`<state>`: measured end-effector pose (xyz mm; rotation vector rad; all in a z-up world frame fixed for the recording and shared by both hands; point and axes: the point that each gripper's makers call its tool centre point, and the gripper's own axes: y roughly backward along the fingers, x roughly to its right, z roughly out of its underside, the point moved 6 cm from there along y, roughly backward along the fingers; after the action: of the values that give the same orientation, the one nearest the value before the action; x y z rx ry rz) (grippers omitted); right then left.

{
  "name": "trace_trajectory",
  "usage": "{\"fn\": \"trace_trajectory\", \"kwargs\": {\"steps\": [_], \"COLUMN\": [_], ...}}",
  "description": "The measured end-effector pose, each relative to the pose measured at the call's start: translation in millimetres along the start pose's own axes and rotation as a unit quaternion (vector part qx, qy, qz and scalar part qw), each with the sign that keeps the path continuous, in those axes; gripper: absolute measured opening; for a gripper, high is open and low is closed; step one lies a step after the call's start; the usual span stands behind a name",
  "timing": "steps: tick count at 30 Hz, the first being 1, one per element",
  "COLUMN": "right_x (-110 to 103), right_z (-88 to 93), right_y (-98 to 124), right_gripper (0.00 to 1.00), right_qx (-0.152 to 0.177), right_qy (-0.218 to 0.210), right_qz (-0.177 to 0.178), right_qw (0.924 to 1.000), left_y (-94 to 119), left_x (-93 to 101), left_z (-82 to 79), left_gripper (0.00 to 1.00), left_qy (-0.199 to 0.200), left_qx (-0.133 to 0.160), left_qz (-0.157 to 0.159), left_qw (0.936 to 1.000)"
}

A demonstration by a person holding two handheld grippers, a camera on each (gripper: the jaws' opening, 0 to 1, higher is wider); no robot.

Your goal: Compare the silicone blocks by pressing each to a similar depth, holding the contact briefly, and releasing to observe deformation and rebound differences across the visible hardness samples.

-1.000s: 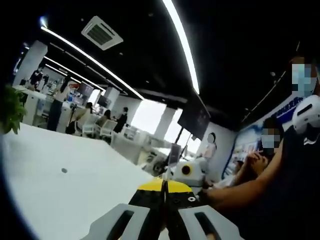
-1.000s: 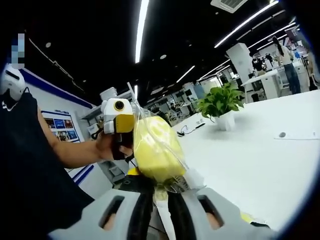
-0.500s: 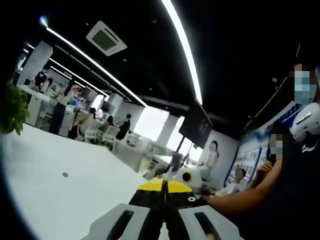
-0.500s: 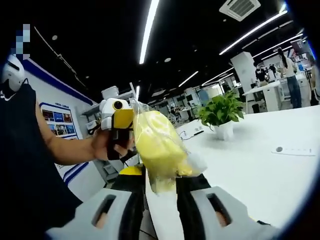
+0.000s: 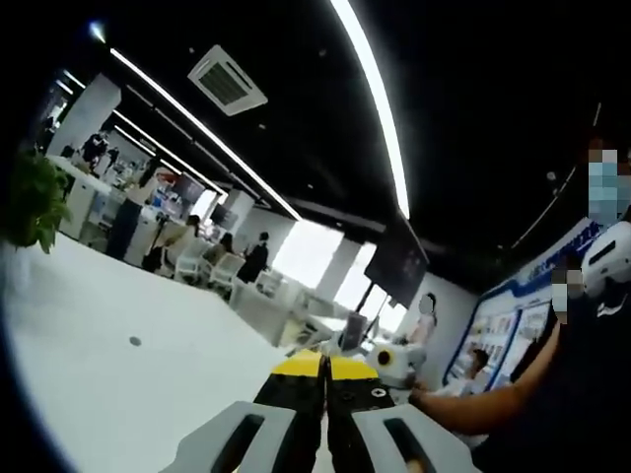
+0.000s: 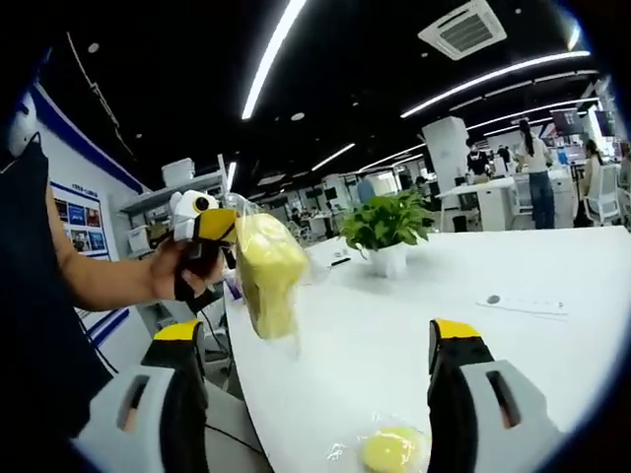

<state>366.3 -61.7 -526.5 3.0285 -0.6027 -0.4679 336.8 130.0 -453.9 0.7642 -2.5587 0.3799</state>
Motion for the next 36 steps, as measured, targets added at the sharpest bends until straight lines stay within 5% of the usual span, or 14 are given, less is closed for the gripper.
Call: {"fn": "trace_trajectory", "kwargs": {"steps": [7, 10, 16, 20, 36], "right_x": [19, 27, 34, 44, 54], "right_z": [8.9, 13.6, 25.8, 36.3, 70.7], "right_y": [27, 47, 74, 79, 102], "right_gripper": [0.96, 0.96, 0.96, 0.96, 0.96], "right_qx": [-0.002, 0.02, 0.036, 0.015, -0.025], "right_qy": [0.04, 0.01, 0.006, 0.016, 0.02], "right_qz": [0.071, 0.109, 0.156, 0.185, 0.23], "right_qw": [0.9967, 0.9938, 0.9871, 0.9825, 0.9727], "left_y": [-1, -2, 4, 11, 26], "left_x": [-9.7, -18.8, -23.8, -28.9, -57.4], "left_z": [-3.5, -3.9, -2.4, 0.9, 12.1], "left_gripper": [0.0, 0.0, 0.0, 0.0, 0.0], "left_qy": [0.007, 0.037, 0.027, 0.037, 0.066], "left_qx": [-0.005, 0.002, -0.008, 0.004, 0.017], "left_qz": [0.005, -0.013, -0.012, -0.022, -0.046], "left_qw": [1.0, 0.9992, 0.9995, 0.9991, 0.9966]}}
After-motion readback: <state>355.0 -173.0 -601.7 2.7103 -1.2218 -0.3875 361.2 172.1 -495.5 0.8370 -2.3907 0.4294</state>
